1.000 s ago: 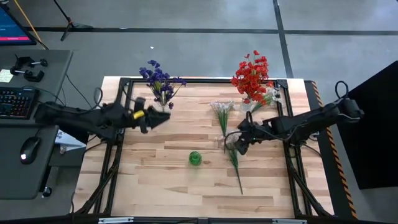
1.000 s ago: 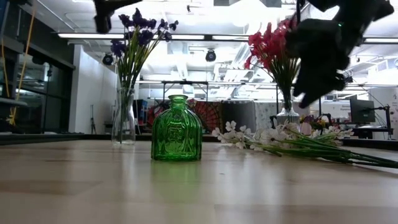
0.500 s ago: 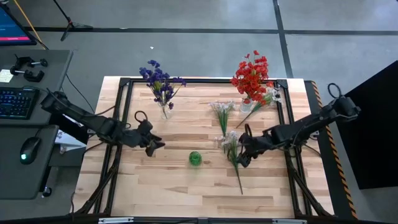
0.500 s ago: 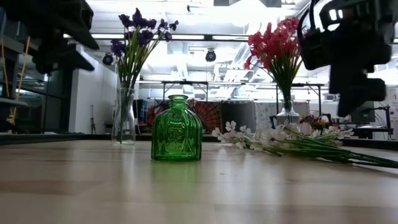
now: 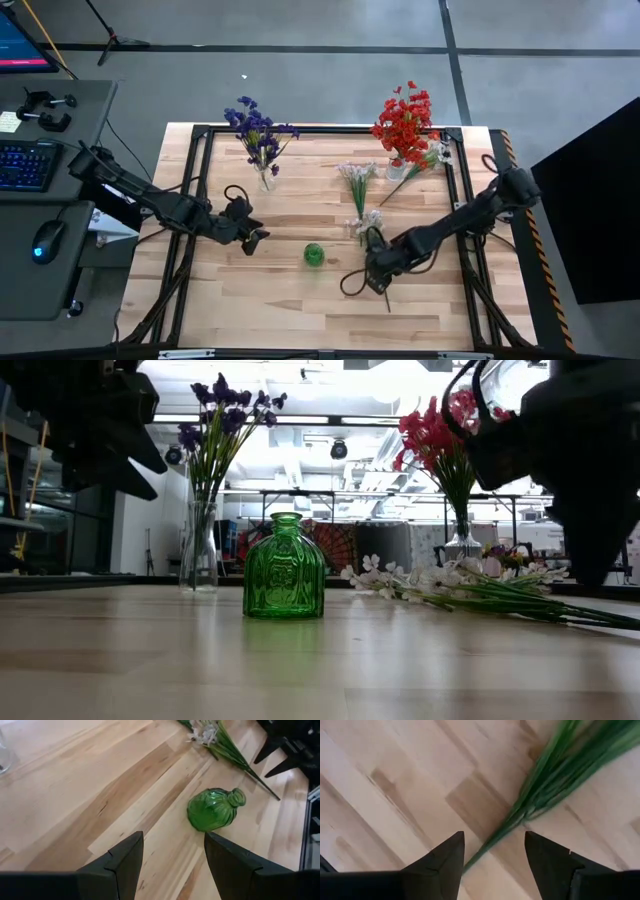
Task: Sort flowers into vase by color
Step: Put the bottom right white flowers into the green flower vase
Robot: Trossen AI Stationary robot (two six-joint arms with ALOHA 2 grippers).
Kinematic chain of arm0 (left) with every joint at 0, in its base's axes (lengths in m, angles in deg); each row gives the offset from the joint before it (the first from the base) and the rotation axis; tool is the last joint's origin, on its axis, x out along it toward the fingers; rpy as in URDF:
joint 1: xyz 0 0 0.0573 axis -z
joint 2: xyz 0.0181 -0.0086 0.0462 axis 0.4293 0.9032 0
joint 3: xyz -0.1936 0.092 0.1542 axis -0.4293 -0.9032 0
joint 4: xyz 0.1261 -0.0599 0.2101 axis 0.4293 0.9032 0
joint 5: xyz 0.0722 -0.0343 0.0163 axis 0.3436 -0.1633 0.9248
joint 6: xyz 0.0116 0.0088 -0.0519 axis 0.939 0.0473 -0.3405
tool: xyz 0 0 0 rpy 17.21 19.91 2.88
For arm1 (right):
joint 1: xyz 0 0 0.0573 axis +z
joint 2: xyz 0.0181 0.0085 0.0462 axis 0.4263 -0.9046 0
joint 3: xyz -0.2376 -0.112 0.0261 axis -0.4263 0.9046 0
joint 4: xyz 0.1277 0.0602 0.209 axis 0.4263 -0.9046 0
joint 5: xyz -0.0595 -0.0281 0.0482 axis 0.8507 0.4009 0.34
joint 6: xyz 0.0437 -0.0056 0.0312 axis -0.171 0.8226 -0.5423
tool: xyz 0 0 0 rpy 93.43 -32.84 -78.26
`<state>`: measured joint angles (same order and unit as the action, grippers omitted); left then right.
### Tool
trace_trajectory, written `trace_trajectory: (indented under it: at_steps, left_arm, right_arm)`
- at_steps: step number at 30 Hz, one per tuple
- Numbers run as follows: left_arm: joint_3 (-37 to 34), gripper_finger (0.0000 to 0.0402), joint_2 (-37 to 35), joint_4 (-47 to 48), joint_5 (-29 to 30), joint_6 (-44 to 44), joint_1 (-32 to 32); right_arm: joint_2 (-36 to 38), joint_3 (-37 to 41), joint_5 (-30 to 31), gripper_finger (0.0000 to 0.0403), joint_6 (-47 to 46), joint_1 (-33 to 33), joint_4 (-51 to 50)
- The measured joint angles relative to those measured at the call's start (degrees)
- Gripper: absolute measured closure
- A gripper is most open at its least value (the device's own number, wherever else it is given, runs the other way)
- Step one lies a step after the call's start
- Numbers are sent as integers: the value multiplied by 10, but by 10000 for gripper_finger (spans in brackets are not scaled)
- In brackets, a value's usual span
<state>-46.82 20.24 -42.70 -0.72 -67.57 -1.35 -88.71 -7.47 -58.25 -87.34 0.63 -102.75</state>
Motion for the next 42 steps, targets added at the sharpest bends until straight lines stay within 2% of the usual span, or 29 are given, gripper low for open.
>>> trace_trajectory:
  at_steps: [4,9,14,24,27,32,33,37,42]
  left_arm:
    - [0,204,-5,1,0,37,0]
    - [0,204,-14,0,0,133,0]
    - [0,204,-26,-5,-32,212,0]
    - [0,204,-28,-35,-45,231,0]
    - [0,204,-28,-47,-33,229,0]
    - [0,204,-28,-109,1,232,-2]
    - [0,204,-28,-124,3,236,-5]
    - [0,204,-35,-177,5,245,-25]
    - [0,204,-66,-255,4,249,-52]
  right_arm:
    - [-41,-62,5,208,-54,14,-75]
    - [-86,-115,48,208,-128,22,-137]
    - [-121,-121,26,208,-169,15,-145]
    - [-143,-122,14,215,-179,0,-148]
    - [-142,-116,5,248,-180,-6,-143]
    - [-141,-107,3,373,-178,-8,-140]
    - [-139,-106,6,386,-172,-4,-140]
    - [-119,-108,31,391,-150,11,-157]
    - [-42,-125,65,398,-140,39,-181]
